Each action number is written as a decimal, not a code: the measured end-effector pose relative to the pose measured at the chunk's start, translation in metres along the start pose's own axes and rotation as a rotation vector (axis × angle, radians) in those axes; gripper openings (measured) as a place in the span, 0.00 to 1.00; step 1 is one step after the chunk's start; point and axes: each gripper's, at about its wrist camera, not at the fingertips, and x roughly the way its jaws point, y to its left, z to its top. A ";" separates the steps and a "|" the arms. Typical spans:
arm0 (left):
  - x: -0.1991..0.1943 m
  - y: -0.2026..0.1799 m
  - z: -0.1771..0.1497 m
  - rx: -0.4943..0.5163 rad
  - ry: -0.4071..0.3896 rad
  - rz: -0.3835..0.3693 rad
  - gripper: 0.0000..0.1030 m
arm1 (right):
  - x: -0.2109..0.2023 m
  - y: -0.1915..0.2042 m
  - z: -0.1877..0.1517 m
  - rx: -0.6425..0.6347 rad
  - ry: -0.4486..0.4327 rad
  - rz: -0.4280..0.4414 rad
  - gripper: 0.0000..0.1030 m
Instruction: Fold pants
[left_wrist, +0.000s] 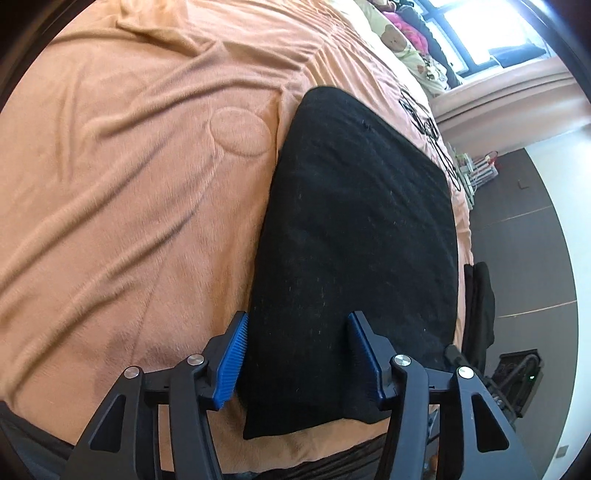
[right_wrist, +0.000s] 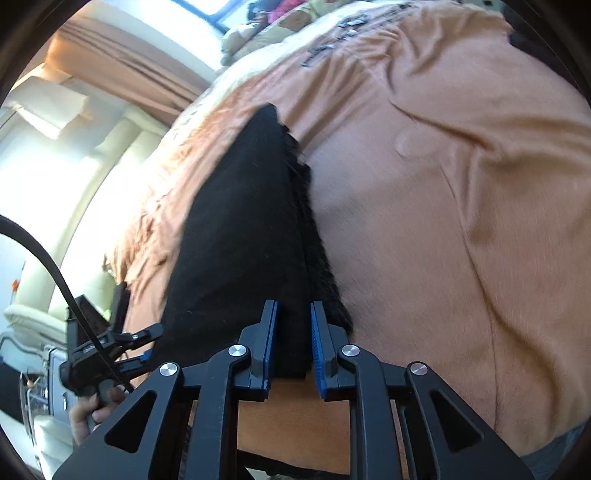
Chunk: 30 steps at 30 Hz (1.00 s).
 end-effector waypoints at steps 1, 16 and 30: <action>-0.001 -0.002 0.003 0.012 -0.004 0.005 0.55 | -0.002 0.001 0.005 -0.007 -0.008 0.004 0.14; 0.021 -0.006 0.048 0.032 -0.027 -0.009 0.55 | 0.045 0.006 0.062 -0.082 0.034 -0.032 0.15; 0.041 -0.011 0.101 0.045 -0.050 0.008 0.55 | 0.085 0.004 0.108 -0.117 0.053 -0.037 0.15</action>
